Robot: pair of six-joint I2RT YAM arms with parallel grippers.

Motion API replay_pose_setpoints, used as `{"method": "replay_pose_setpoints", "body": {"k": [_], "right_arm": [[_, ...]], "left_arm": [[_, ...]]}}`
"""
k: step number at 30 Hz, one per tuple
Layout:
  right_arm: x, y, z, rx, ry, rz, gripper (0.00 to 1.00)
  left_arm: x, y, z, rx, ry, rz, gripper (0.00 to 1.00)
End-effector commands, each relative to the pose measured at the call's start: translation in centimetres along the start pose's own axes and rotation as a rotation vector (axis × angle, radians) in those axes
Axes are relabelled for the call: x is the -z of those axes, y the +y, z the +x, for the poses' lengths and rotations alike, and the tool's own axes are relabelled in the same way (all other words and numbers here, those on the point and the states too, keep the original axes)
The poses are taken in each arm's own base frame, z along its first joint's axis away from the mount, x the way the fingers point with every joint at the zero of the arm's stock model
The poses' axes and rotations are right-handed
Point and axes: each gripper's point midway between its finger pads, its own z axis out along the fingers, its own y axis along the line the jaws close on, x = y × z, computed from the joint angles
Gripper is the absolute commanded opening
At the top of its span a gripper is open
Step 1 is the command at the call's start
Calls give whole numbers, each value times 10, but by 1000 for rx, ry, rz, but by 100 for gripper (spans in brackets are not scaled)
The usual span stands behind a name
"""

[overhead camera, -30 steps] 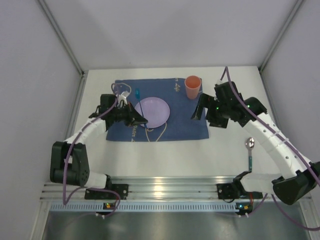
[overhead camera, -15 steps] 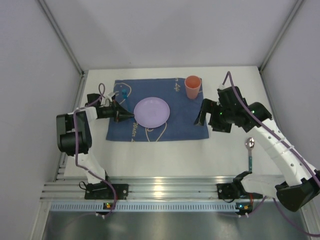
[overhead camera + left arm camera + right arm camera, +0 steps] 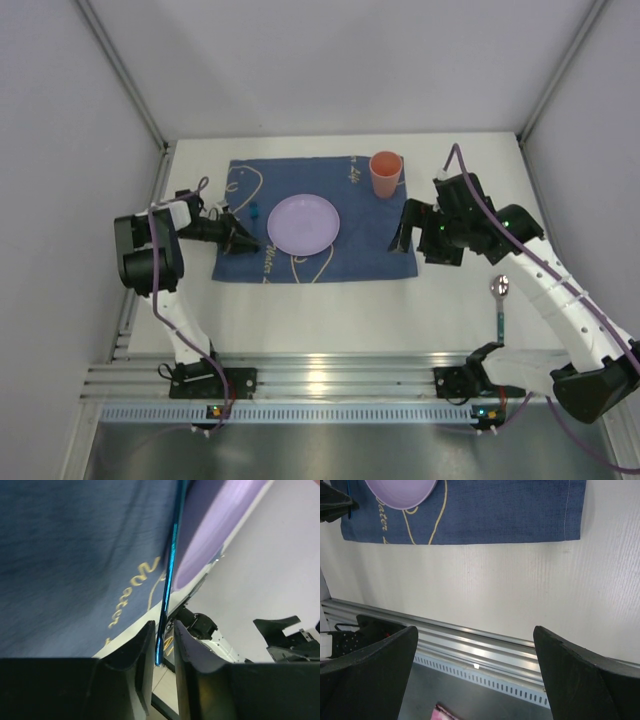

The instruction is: Set the dinner table for one person

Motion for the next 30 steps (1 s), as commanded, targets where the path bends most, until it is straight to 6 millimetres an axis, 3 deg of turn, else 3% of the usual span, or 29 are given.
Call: {"method": "replay_pose_setpoints", "body": {"k": [1, 8, 11, 14, 15, 17, 18, 20, 21, 23, 26, 27, 30], "right_arm": [[3, 3, 0, 14, 5, -18, 99], [4, 0, -7, 38, -19, 0, 100], [6, -10, -15, 46, -42, 41, 100], [7, -32, -25, 37, -59, 124, 100], [10, -57, -39, 6, -118, 233, 100], [19, -88, -45, -52, -162, 354, 100], [24, -119, -51, -105, -205, 466, 100], [29, -146, -56, -173, -251, 534, 100], [26, -164, -52, -217, -243, 576, 100], [9, -169, -47, -240, -195, 582, 100], [-21, -184, -25, -363, -97, 561, 100], [-27, -200, -12, -440, -59, 574, 100], [-28, -242, 8, -597, -36, 687, 100]], "left_arm": [[25, 18, -1, 42, -38, -143, 27], [52, 27, -2, 52, -121, -192, 32], [53, 23, 2, 51, -127, -175, 33], [54, 21, 9, 67, -115, -173, 33], [57, 22, 10, 65, -126, -193, 33], [59, 23, 16, 79, -140, -233, 33], [66, 21, 18, 51, -182, -278, 33], [66, 17, 28, 17, -208, -325, 34], [68, 4, 36, -42, -235, -335, 34], [69, -3, 52, -77, -276, -361, 34], [45, -12, 88, -165, -266, -394, 34], [27, -18, 109, -226, -220, -404, 34], [0, -15, 147, -250, -198, -387, 34]]}}
